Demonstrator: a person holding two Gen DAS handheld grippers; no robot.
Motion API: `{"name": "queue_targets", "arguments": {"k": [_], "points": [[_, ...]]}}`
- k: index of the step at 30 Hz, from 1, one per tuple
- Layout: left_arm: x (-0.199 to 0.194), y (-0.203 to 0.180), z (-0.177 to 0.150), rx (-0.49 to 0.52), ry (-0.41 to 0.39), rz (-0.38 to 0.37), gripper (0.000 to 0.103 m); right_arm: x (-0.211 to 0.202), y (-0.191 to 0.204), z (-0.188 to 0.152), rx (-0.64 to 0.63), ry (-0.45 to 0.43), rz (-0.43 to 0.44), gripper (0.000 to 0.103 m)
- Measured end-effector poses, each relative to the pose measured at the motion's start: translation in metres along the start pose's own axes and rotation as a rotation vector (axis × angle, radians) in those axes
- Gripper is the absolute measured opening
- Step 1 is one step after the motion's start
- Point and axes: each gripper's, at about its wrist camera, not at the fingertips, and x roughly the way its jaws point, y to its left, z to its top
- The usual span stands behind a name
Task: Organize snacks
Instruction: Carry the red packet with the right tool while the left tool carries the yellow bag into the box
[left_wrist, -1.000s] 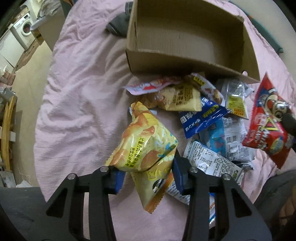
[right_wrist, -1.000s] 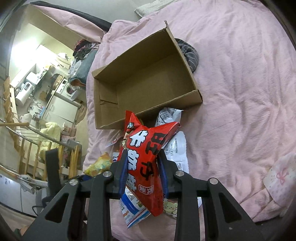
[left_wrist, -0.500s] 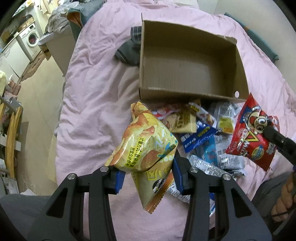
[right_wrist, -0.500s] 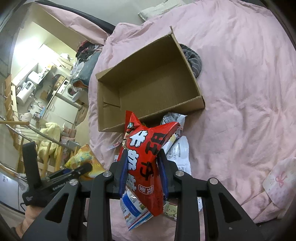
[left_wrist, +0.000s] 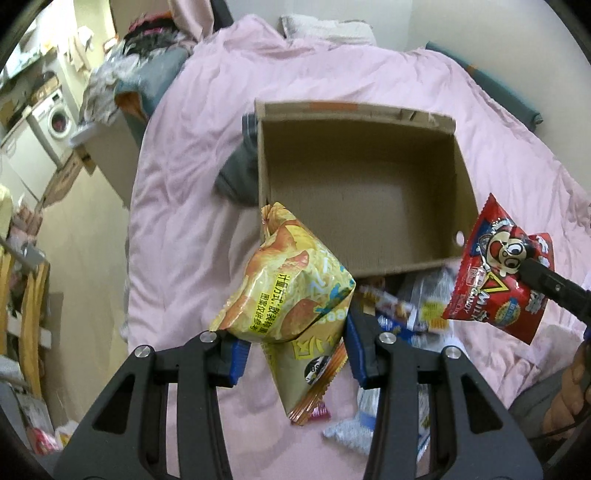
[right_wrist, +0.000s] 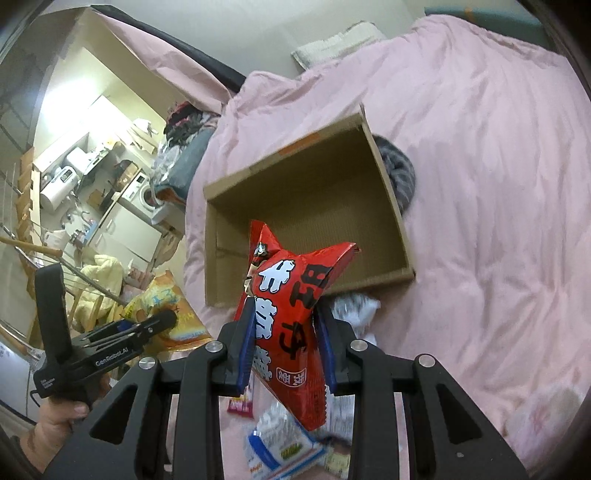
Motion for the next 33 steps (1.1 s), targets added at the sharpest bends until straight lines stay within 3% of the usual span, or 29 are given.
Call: {"name": "queue_targets", "arguments": {"k": [11, 14, 19, 28, 33], "points": [[0.031, -0.016, 0.045, 0.080, -0.080, 0.014, 0.040, 0.042, -0.001, 0.049, -0.063, -0.021, -0.062, 0.031], [0.049, -0.015, 0.051, 0.072, -0.080, 0.008, 0.040, 0.062, -0.001, 0.057, -0.094, 0.000, -0.098, 0.031], [0.065, -0.015, 0.047, 0.077, -0.146, 0.022, 0.040, 0.095, -0.001, 0.063, -0.113, 0.045, -0.116, 0.031], [0.100, -0.010, 0.057, 0.064, -0.085, -0.025, 0.040, 0.139, 0.008, 0.056, -0.167, 0.144, -0.167, 0.032], [0.104, -0.015, 0.053, 0.089, -0.074, -0.016, 0.041, 0.153, 0.008, 0.052, -0.180, 0.183, -0.193, 0.031]]}}
